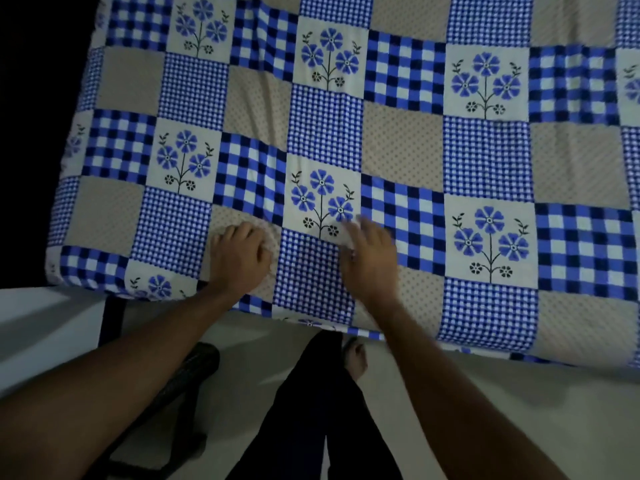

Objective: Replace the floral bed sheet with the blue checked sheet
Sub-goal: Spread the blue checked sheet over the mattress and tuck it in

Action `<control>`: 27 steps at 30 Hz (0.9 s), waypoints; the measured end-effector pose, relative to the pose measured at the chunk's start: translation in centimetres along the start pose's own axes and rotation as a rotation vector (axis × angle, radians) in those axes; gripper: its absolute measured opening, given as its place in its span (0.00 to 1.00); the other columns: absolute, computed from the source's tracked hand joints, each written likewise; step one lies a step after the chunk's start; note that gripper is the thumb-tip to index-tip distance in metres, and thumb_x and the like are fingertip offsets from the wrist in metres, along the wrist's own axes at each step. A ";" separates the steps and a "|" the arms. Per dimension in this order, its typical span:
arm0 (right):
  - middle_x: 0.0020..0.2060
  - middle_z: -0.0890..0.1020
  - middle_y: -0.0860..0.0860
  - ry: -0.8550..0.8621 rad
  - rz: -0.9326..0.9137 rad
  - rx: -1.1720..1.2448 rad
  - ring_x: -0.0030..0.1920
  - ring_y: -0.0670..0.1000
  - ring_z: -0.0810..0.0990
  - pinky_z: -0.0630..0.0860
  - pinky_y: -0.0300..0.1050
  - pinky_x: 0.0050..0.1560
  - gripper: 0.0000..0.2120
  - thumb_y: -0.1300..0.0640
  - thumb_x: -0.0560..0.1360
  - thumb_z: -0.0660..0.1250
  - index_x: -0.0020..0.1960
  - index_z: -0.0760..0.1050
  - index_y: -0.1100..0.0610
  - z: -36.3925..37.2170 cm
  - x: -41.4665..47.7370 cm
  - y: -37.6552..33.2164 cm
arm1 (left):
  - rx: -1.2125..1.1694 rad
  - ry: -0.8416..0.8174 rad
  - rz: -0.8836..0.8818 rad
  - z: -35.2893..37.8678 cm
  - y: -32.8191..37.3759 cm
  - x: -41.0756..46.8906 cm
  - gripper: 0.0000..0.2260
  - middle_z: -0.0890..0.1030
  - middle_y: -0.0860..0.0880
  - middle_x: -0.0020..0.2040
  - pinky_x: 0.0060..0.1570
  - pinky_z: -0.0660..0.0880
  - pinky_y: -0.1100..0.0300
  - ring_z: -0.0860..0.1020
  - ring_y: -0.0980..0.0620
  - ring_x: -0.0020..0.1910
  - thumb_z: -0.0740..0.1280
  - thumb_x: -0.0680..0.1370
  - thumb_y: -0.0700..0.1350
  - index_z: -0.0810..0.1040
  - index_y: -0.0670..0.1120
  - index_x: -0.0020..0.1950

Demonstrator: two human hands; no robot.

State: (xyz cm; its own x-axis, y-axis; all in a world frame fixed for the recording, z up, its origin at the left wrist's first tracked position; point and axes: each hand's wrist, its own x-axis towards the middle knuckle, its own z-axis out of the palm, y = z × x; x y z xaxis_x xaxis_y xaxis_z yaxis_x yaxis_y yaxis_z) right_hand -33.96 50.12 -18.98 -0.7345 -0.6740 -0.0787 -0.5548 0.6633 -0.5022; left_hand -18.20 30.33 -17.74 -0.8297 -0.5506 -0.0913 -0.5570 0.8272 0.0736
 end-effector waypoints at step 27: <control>0.81 0.53 0.53 0.032 0.306 -0.153 0.80 0.59 0.48 0.45 0.64 0.78 0.32 0.37 0.83 0.48 0.81 0.51 0.53 -0.6 8.2 5.9 | -0.021 -0.141 0.227 3.8 2.7 8.1 0.27 0.47 0.48 0.81 0.76 0.47 0.41 0.45 0.48 0.80 0.47 0.84 0.61 0.48 0.54 0.81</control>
State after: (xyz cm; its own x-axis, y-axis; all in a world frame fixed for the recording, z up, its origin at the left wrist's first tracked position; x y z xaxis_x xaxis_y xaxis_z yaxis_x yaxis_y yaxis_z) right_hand -43.44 48.72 -22.08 -0.8864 -0.4273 -0.1780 -0.3570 0.8759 -0.3246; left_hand -26.30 28.57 -22.10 -0.9213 -0.3289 -0.2072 -0.3590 0.9244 0.1288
